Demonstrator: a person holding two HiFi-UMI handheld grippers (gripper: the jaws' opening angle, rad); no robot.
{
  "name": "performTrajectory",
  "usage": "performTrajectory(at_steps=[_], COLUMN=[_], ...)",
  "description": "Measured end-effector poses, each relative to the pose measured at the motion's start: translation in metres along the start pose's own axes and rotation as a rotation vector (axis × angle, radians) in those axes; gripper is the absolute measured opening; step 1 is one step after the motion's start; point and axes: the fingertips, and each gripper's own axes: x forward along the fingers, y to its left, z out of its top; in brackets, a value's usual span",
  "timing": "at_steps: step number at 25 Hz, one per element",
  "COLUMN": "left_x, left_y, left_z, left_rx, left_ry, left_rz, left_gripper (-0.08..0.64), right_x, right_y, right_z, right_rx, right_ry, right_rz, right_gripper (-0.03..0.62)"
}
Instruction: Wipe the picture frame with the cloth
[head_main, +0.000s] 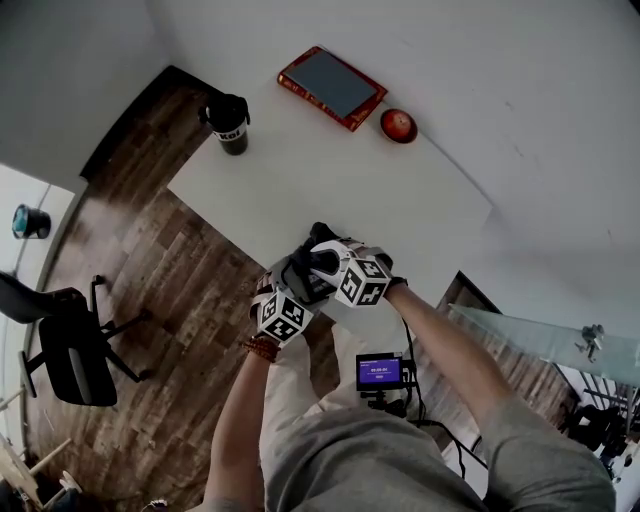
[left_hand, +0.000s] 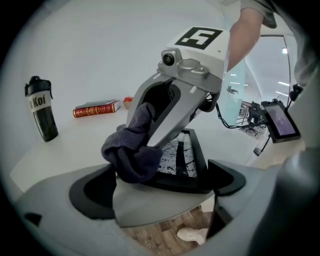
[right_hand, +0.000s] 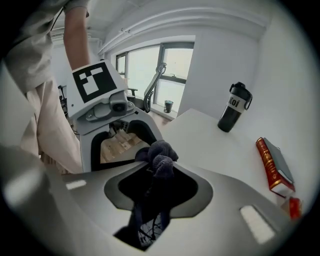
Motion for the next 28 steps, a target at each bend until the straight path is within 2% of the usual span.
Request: performTrajectory(at_steps=[5,17,21,24,26,28], left_x=[-0.001,-0.002,-0.001,-0.001,0.0,0.001], left_y=[0.0,-0.001,-0.001,0.0,-0.002,-0.005], left_z=[0.0,-0.001,0.0,-0.001,-0.002,-0.002], left_rx=[0.005,0.013,0.01,0.005,0.0,0.0], left_ry=[-0.011,-0.025,-0.023,-0.015,0.008,0.04], left_rz=[0.01,0.016,0.016,0.015,0.005,-0.016], left_gripper=[0.563,0.559,0.558,0.557,0.554,0.534], right_x=[-0.003,-0.028,-0.039,-0.045,-0.047,-0.047], right_y=[0.004,-0.006,-0.011,-0.014,-0.013,-0.011], right_z=[-0.011,-0.05,-0.067,-0.077,-0.081,-0.084], right_rx=[-0.009,0.094,0.176,0.278,0.363,0.405], right_ry=[0.034,0.104,0.127,0.132,0.118,0.112], right_rz=[0.01,-0.029,-0.052,-0.075,-0.079,-0.076], right_gripper=[0.127,0.127,0.127,0.127,0.127,0.126])
